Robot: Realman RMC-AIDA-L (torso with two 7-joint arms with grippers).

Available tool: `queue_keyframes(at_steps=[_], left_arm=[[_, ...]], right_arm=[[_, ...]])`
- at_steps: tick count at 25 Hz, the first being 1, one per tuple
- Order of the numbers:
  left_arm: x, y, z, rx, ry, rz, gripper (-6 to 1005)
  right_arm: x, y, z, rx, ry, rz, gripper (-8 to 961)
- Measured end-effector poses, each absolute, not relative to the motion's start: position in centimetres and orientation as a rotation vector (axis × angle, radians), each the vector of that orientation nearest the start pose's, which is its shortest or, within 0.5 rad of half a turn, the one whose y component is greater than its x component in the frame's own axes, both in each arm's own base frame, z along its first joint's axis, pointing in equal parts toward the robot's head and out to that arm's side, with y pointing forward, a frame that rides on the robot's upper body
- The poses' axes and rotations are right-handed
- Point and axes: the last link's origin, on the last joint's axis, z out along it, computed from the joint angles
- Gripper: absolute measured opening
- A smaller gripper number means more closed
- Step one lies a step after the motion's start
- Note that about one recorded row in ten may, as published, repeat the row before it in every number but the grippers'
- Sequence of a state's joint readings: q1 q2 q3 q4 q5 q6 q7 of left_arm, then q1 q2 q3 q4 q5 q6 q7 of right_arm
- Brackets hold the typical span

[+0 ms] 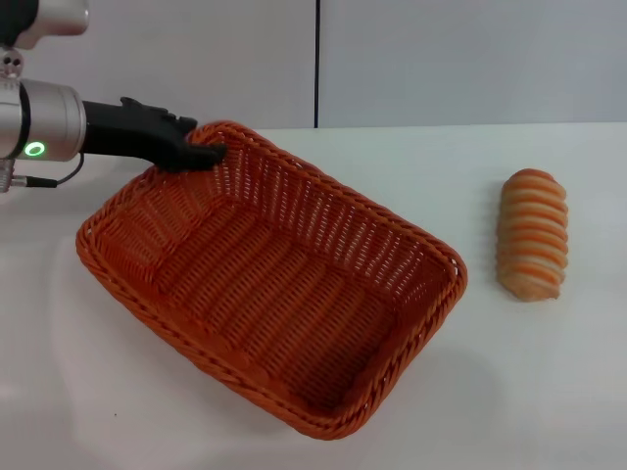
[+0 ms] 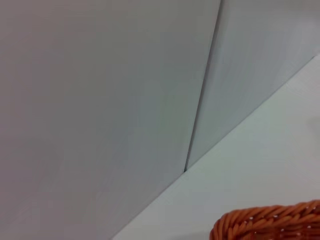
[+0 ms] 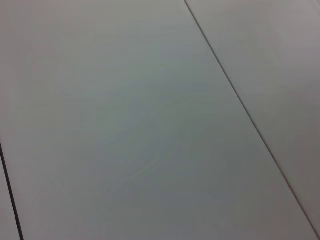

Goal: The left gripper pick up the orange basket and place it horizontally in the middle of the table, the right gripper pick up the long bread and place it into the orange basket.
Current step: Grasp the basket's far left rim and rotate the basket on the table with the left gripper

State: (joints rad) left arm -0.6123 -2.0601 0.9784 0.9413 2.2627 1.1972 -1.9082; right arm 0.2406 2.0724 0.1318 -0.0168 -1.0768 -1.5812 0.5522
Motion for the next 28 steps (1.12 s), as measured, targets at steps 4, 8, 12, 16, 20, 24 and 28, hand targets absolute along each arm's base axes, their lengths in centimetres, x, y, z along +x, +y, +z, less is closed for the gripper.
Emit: queue_keyframes(at_steps=[4,8,12,16,20,24,28], left_arm=[[-23.69,40.10,1.56,-2.559,-0.721,-0.092,594],[-23.61,40.17,1.32,-2.558,-0.716,-0.083,591],[-23.71,40.33,1.40,-2.538,-0.727,-0.087,589],[-23.80,40.30,1.39,-2.532,-0.740,-0.089,376],[-23.81,40.20,1.36,-2.537,-0.746,-0.091,249],[-23.80,40.19,1.36,-2.536,-0.752,-0.092,193],[-23.80,40.15,1.41,-2.527,-0.791,-0.103,192]], right_arm=[[40.79,21.99,9.47,-0.880,0.602,0.951,526],[40.80,21.99,9.46,-0.880,0.603,0.950,526],[40.81,21.98,9.44,-0.880,0.604,0.951,526],[40.82,21.94,9.43,-0.879,0.605,0.950,526],[40.84,21.93,9.44,-0.877,0.609,0.959,526],[40.88,21.94,9.47,-0.875,0.616,0.967,526],[40.93,22.01,9.51,-0.875,0.619,0.966,527]])
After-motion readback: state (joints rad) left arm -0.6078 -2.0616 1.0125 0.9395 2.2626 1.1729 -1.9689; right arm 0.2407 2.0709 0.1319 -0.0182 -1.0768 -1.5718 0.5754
